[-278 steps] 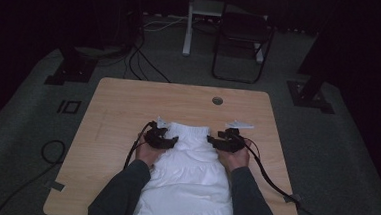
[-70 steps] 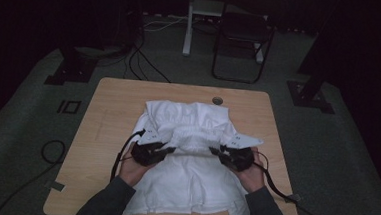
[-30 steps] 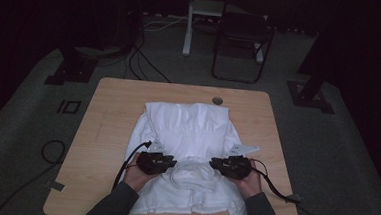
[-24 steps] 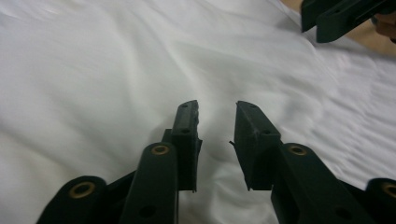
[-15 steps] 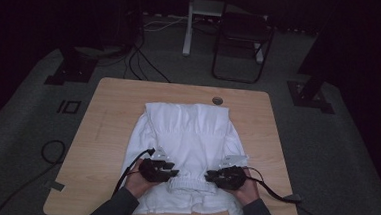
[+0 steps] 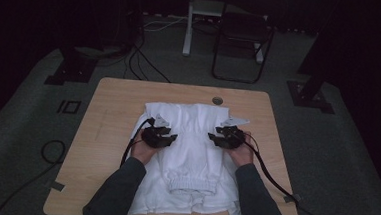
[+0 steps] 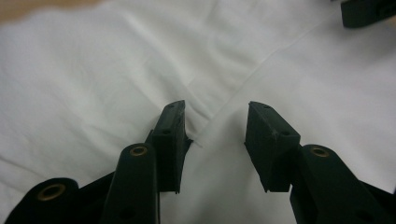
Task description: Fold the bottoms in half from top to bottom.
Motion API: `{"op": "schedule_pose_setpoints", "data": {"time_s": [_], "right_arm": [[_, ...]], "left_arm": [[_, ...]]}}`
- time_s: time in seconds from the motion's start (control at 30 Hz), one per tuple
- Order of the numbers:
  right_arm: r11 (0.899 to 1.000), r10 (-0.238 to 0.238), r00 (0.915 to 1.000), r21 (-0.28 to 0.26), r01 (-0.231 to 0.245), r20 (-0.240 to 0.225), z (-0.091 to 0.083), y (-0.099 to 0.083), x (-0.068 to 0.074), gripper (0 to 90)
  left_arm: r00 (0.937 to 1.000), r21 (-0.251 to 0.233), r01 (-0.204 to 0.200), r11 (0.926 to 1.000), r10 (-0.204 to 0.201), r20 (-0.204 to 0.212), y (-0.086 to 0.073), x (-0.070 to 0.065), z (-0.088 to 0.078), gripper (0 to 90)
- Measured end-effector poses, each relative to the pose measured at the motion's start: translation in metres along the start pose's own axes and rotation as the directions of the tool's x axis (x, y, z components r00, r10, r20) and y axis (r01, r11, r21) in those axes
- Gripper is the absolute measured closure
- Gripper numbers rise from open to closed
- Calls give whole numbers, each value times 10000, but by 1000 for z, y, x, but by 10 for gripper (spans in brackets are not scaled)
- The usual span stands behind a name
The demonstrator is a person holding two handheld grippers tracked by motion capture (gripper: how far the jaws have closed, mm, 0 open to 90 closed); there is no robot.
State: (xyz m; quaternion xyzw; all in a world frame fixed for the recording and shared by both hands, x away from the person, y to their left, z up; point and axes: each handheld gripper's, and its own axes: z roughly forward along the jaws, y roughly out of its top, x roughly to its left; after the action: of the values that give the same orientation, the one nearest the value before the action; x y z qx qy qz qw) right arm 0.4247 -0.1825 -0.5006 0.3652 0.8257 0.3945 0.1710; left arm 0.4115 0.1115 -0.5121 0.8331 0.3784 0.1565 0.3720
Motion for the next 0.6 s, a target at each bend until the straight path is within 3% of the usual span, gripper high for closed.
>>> {"op": "schedule_pose_setpoints", "data": {"time_s": [0.07, 0.13, 0.2, 0.27, 0.43, 0.6], "right_arm": [[9989, 140, 9996, 435, -151, 261, 17, -7, -6, 506], [9971, 513, 9987, 565, -515, 61, 29, -17, -10, 499], [9959, 852, 9963, 328, -849, -86, 32, -25, -11, 495], [9934, 1110, 9937, 293, -1105, -161, 30, -31, -10, 495], [9937, 1089, 9938, 274, -1083, -226, 21, -39, 0, 495], [9939, 1103, 9935, 66, -1101, -277, 0, -59, 31, 495]], "left_arm": [[10000, 338, 47, 9994, -46, -29, -9, 3, 11, 582], [9999, 90, 90, 9999, -91, 129, -17, 6, 14, 582], [9992, -153, 313, 9994, -309, 256, -23, 9, 12, 584], [9990, -202, 309, 9993, -302, 329, -26, 9, 9, 587], [9986, -249, 315, 9992, -304, 439, -36, 1, 1, 587], [9964, -276, 260, 9993, -237, 815, -60, -16, -24, 586]]}}
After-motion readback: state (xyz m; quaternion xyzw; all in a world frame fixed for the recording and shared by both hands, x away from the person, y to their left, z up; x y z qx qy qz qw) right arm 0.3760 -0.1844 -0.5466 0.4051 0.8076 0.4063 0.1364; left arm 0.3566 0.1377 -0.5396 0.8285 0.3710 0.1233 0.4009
